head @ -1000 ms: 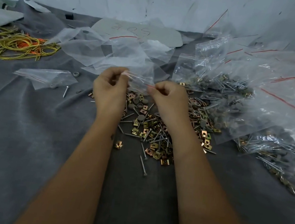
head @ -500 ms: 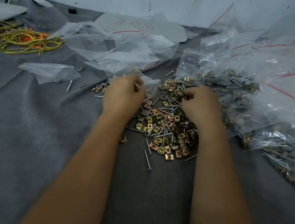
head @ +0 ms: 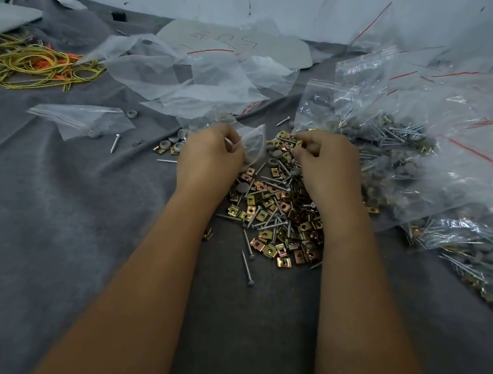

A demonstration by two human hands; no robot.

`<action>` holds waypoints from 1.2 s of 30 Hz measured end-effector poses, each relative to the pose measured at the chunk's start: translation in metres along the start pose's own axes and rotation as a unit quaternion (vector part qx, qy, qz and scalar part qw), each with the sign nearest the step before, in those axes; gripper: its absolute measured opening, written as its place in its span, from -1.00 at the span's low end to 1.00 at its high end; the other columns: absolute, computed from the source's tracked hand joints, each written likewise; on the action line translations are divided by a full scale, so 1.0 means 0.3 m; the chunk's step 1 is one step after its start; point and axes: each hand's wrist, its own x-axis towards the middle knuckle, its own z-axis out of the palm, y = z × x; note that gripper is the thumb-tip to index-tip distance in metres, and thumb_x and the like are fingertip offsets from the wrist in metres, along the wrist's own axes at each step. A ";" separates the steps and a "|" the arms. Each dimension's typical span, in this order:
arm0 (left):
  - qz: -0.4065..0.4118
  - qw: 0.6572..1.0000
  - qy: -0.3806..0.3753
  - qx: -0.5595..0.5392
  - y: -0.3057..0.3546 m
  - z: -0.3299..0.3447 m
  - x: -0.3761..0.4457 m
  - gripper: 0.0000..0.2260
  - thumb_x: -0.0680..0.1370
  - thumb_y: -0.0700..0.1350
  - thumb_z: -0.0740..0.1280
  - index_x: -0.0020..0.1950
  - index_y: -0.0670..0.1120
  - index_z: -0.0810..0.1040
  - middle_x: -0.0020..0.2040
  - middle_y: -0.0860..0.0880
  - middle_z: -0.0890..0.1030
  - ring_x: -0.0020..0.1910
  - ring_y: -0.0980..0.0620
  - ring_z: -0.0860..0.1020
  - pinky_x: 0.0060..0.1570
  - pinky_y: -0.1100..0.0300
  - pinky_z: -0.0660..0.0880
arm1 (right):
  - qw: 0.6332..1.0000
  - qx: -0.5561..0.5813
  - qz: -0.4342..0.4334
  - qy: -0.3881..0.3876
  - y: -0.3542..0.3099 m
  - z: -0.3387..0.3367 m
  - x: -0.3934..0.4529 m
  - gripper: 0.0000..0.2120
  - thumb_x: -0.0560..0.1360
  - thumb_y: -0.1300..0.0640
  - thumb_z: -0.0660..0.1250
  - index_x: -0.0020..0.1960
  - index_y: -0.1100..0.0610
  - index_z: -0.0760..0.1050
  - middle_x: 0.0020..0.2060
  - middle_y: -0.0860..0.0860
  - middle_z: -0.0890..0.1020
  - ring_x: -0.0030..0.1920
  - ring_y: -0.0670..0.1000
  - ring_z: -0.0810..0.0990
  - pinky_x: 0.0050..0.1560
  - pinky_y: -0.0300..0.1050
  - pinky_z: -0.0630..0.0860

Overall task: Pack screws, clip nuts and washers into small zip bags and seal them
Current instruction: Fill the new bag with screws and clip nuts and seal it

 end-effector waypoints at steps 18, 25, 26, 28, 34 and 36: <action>-0.006 1.000 -0.001 -0.031 0.004 -0.002 0.002 -0.89 0.57 -0.01 0.31 -0.10 0.04 0.60 -0.33 0.08 0.59 -0.39 0.11 0.53 -0.35 0.20 0.50 | 0.994 -0.095 -0.043 0.024 -0.008 -0.003 0.004 -0.88 0.50 0.11 0.40 0.02 0.06 0.66 -0.08 -0.01 0.64 -0.02 0.06 0.58 0.10 0.05 0.53; 0.002 1.000 -0.009 -0.023 0.008 0.006 0.001 -0.86 0.57 -0.01 0.30 -0.10 0.05 0.65 -0.42 0.06 0.55 -0.50 0.13 0.45 -0.44 0.23 0.42 | 0.992 0.058 -0.115 0.009 -0.067 0.073 -0.015 -0.82 0.40 0.21 0.48 -0.08 0.03 0.54 -0.18 -0.11 0.59 -0.22 -0.22 0.51 -0.23 -0.40 0.44; 0.004 1.000 -0.011 -0.025 0.009 0.007 0.000 -0.86 0.56 -0.01 0.30 -0.10 0.05 0.65 -0.44 0.05 0.54 -0.51 0.14 0.44 -0.45 0.23 0.40 | 0.991 0.040 -0.125 0.001 -0.066 0.083 -0.015 -0.85 0.41 0.20 0.48 -0.07 0.05 0.56 -0.16 -0.08 0.60 -0.19 -0.18 0.53 -0.18 -0.33 0.48; 0.000 0.999 -0.014 -0.030 0.011 0.006 -0.001 -0.85 0.55 -0.01 0.30 -0.14 0.07 0.65 -0.45 0.04 0.54 -0.51 0.15 0.44 -0.47 0.23 0.36 | 0.988 0.017 -0.150 -0.010 -0.063 0.099 -0.014 -0.80 0.46 0.20 0.45 0.08 0.12 0.61 -0.08 -0.02 0.60 -0.09 -0.06 0.54 -0.05 -0.22 0.50; -0.030 0.997 -0.001 -0.068 0.005 -0.002 0.004 -0.82 0.56 -0.05 0.27 -0.13 0.04 0.67 -0.41 0.04 0.57 -0.44 0.13 0.50 -0.40 0.22 0.41 | 0.993 -0.035 -0.112 0.021 -0.047 0.109 -0.002 -0.66 0.59 0.30 0.20 0.33 0.12 0.50 0.13 0.04 0.60 0.13 0.02 0.52 0.14 -0.07 0.48; -0.021 0.996 0.010 -0.085 0.005 0.000 -0.001 -0.79 0.57 -0.08 0.25 0.07 0.04 0.67 -0.42 0.04 0.55 -0.44 0.12 0.48 -0.38 0.19 0.43 | 0.976 -0.152 -0.146 -0.044 -0.037 0.116 -0.003 -0.67 0.57 0.26 0.21 0.29 0.09 0.54 0.14 0.05 0.59 0.18 0.10 0.47 0.19 0.03 0.42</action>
